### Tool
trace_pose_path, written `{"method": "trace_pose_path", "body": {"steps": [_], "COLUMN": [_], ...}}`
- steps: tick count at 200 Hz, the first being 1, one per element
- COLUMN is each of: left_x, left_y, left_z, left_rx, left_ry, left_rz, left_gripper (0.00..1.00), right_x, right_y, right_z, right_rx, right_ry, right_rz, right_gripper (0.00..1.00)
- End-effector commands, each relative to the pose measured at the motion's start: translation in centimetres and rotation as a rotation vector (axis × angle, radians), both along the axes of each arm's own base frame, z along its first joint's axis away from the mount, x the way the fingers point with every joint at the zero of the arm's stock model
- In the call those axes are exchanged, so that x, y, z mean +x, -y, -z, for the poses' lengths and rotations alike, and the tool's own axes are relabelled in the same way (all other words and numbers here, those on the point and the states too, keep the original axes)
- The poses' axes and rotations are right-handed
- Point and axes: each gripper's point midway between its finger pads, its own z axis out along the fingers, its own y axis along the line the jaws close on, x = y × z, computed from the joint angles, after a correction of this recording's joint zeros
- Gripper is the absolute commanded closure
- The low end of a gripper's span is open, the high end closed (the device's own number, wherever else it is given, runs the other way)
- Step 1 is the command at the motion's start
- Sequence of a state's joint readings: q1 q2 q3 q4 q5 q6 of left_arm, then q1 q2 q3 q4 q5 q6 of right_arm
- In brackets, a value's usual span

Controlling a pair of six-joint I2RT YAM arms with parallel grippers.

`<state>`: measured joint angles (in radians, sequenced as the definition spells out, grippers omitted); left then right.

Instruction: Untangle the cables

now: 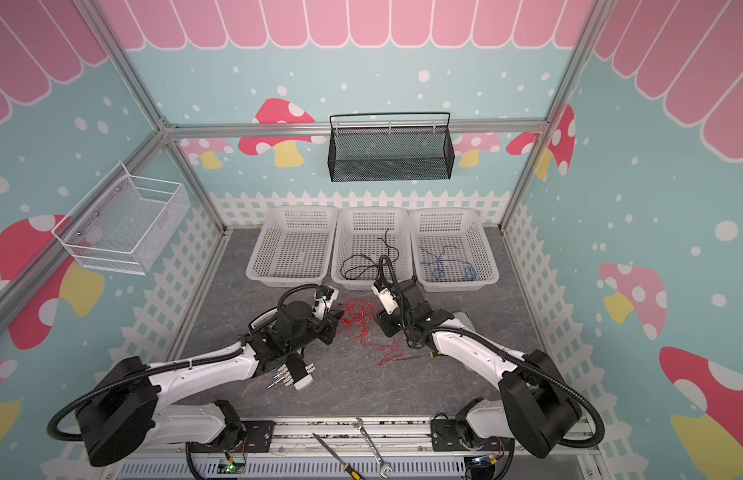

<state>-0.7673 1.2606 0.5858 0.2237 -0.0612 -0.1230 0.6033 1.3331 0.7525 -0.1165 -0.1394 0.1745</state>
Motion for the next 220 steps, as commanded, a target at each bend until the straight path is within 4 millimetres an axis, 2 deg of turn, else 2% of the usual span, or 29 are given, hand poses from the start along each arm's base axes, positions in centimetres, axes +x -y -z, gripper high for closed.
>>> {"method": "trace_pose_path", "body": {"steps": [1, 35, 64, 106, 140, 160, 190, 220], "left_x": [-0.6, -2.1, -2.8, -3.2, -3.2, -2.8, -2.3, -2.2], "left_y": [0.1, -0.5, -1.4, -1.9, -1.1, -1.1, -1.3, -1.2], "left_z": [-3.7, -8.0, -9.8, -10.2, -9.8, -9.7, -9.7, -9.9], "left_rx": [-0.049, -0.138, -0.186, -0.240, -0.269, -0.272, -0.278, -0.283], "left_ry": [0.059, 0.141, 0.179, 0.199, 0.182, 0.178, 0.173, 0.176], "left_rz": [0.034, 0.066, 0.056, 0.053, 0.081, 0.065, 0.031, 0.029], "left_gripper": [1.00, 1.00, 1.00, 1.00, 1.00, 1.00, 1.00, 1.00], "right_x": [0.2, 0.1, -0.6, -1.6, -1.8, -1.6, -1.3, -1.7], "right_y": [0.3, 0.4, 0.3, 0.5, -0.1, -0.5, -0.7, -1.6], "right_z": [0.0, -0.9, -3.3, -8.8, -11.1, -10.8, -8.9, -8.2], "right_rx": [0.002, 0.007, 0.036, 0.132, 0.188, 0.187, 0.185, 0.300], "right_ry": [0.026, 0.070, 0.157, 0.328, 0.379, 0.363, 0.313, 0.303], "right_rz": [0.024, 0.010, -0.054, -0.085, -0.110, -0.122, -0.108, -0.109], "right_gripper": [0.52, 0.51, 0.51, 0.47, 0.46, 0.46, 0.46, 0.45]}}
